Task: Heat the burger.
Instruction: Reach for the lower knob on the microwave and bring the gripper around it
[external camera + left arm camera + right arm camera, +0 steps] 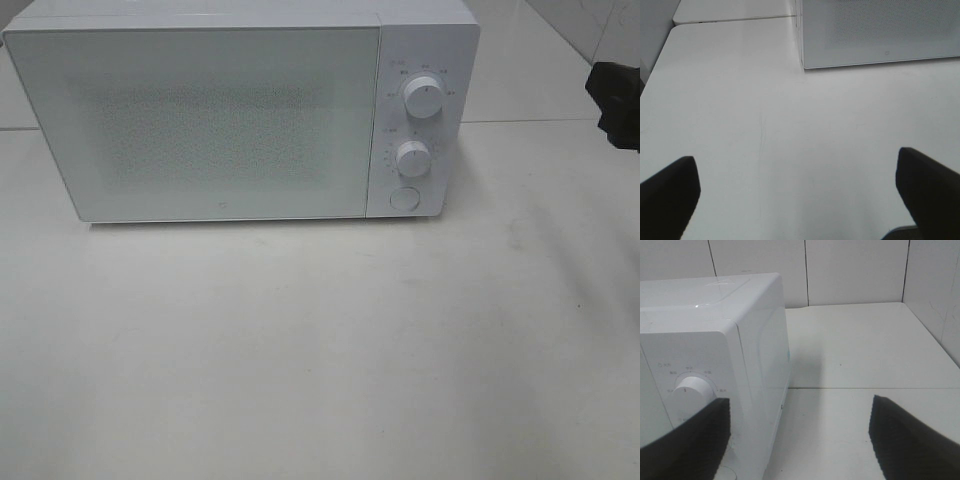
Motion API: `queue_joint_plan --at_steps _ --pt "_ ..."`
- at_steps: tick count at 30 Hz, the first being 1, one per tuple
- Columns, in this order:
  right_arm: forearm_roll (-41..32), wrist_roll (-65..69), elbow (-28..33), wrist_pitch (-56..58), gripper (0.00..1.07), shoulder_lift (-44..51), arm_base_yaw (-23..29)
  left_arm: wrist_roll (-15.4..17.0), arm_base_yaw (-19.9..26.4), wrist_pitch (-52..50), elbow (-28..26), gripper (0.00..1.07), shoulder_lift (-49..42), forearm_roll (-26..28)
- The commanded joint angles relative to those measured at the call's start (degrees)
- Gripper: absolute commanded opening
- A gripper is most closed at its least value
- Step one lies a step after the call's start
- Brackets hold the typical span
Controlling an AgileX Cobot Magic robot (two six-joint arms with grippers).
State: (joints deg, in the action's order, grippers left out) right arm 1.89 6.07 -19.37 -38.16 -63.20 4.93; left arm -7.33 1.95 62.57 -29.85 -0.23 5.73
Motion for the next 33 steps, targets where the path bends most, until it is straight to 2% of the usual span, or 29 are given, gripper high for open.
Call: queue_joint_plan --at_steps 1,3,4,6,7,9,12,14,21,22,27,28,33 --pt "-4.2 -3.6 0.2 -3.4 0.75 -2.1 1.0 0.2 0.0 -1.0 0.1 1.0 -1.4 0.4" --pt "-10.1 -10.5 0.3 -8.1 0.75 -5.2 4.7 0.2 0.0 -1.0 0.1 1.0 -1.4 0.4" --pt "-10.1 -10.5 0.3 -8.1 0.75 -5.2 4.7 0.2 0.0 -1.0 0.1 1.0 -1.4 0.4" --pt "-17.5 -16.3 1.3 -17.5 0.75 -9.6 10.0 0.2 0.0 -1.0 0.1 1.0 -1.4 0.4" --pt "-17.5 -16.3 1.3 -17.5 0.75 -9.6 10.0 0.2 0.0 -1.0 0.1 1.0 -1.4 0.4" --pt "-21.0 -16.6 1.3 -20.6 0.75 -12.2 13.9 0.2 0.0 -1.0 0.1 1.0 -1.4 0.4" --pt "-21.6 -16.7 1.5 -21.6 0.75 -13.0 15.2 0.2 0.0 -1.0 0.1 1.0 -1.4 0.4" --pt "-23.7 -17.4 1.5 -24.8 0.75 -16.0 19.5 0.2 0.0 -1.0 0.1 1.0 -1.4 0.4" --pt "-29.0 -18.8 1.6 -30.8 0.75 -19.7 25.5 0.2 0.0 -1.0 0.1 1.0 -1.4 0.4" --pt "-31.5 -19.0 1.6 -34.5 0.75 -21.2 27.7 0.2 0.0 -1.0 0.1 1.0 -1.4 0.4" --pt "-36.7 -19.0 1.6 -39.2 0.75 -24.2 32.7 0.2 0.0 -1.0 0.1 1.0 -1.4 0.4" --pt "-39.8 -19.0 1.6 -42.0 0.75 -25.8 34.9 0.2 0.0 -1.0 0.1 1.0 -1.4 0.4" --pt "-44.2 -20.2 1.4 -42.2 0.75 -28.3 37.5 0.2 0.0 -1.0 0.1 1.0 -1.4 0.4"
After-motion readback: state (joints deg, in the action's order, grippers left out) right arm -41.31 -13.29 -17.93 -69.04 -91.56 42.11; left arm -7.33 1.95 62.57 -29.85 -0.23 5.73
